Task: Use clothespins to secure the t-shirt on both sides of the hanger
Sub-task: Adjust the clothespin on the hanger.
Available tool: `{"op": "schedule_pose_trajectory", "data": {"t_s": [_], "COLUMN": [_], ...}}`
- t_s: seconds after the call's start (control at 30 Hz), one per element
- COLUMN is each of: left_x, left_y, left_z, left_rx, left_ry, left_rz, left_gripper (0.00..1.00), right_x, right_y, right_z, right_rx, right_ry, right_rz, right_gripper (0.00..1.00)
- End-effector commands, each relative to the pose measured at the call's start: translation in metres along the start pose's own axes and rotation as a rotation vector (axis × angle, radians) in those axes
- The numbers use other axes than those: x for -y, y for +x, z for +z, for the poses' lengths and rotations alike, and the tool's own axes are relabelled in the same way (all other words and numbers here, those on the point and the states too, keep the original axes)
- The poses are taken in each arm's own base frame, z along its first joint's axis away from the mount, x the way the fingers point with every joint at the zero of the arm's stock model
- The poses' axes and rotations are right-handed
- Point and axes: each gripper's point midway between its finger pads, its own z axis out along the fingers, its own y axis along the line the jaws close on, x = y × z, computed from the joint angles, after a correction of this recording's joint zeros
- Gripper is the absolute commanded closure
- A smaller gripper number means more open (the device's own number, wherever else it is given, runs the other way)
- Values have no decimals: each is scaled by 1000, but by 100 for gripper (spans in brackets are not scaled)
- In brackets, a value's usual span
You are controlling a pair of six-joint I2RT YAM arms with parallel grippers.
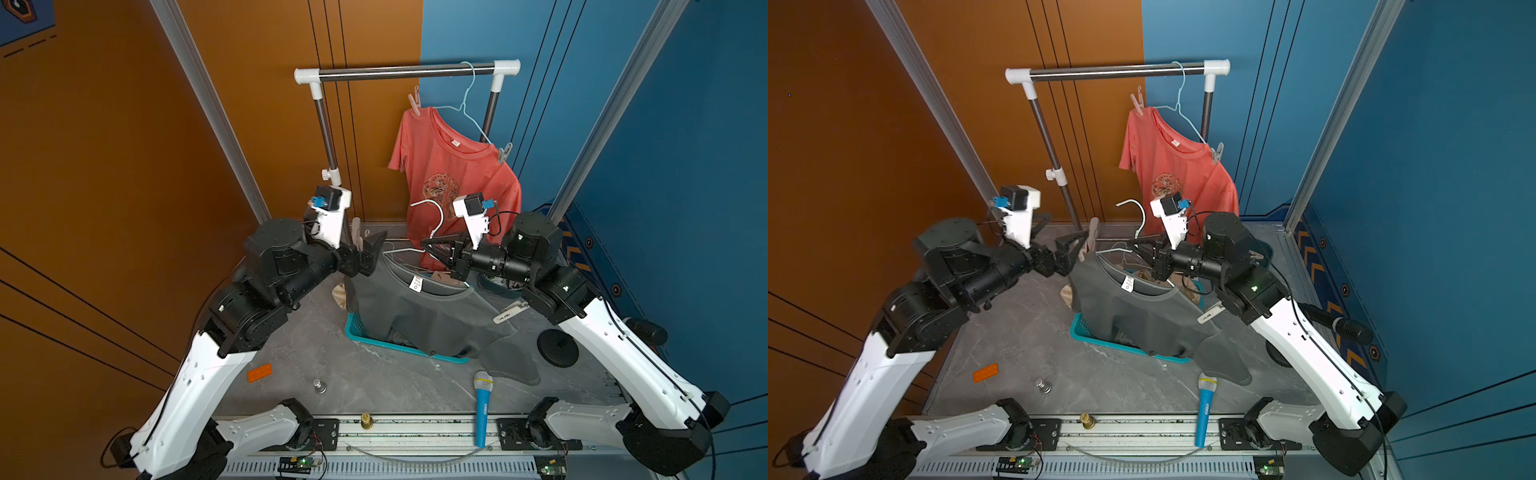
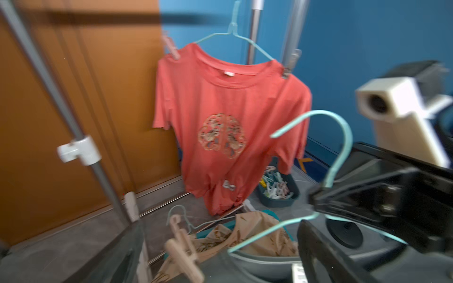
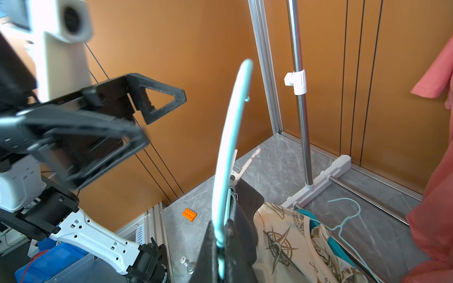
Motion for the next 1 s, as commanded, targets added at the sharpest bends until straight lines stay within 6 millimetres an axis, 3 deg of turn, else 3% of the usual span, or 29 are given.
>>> {"op": "schedule_pose_trajectory", "data": {"t_s": [0.0, 0.17, 0.3, 0.43, 0.57, 0.8, 0.97], "left_x": [-52, -76, -66, -48, -26, 20, 32], "left_y": [19, 42, 42, 45, 34, 40, 49], "left_z": [-2, 18, 36, 36, 28, 29, 33], "left_rx": [-24, -79, -73, -80, -22, -81, -134], "left_ry": [-144, -12, 220, 329, 482, 649, 658], "left_rz": [-228, -551, -701, -651, -606, -517, -475], "left_gripper": [3, 3, 3, 3, 3, 3, 2], "right_x": [-24, -39, -43, -40, -36, -36, -38], "right_y": [-14, -12, -9, -11, -14, -20, -25], "right_z": [-14, -23, -28, -29, -27, -25, -28], "right_rx": [48, 39, 29, 32, 41, 58, 83], "right_ry": [-86, -152, -172, -178, -191, -218, -238], "right_rz": [-106, -154, -160, -155, -138, -112, -103], "right_gripper": [100, 100, 100, 100, 100, 100, 100]}}
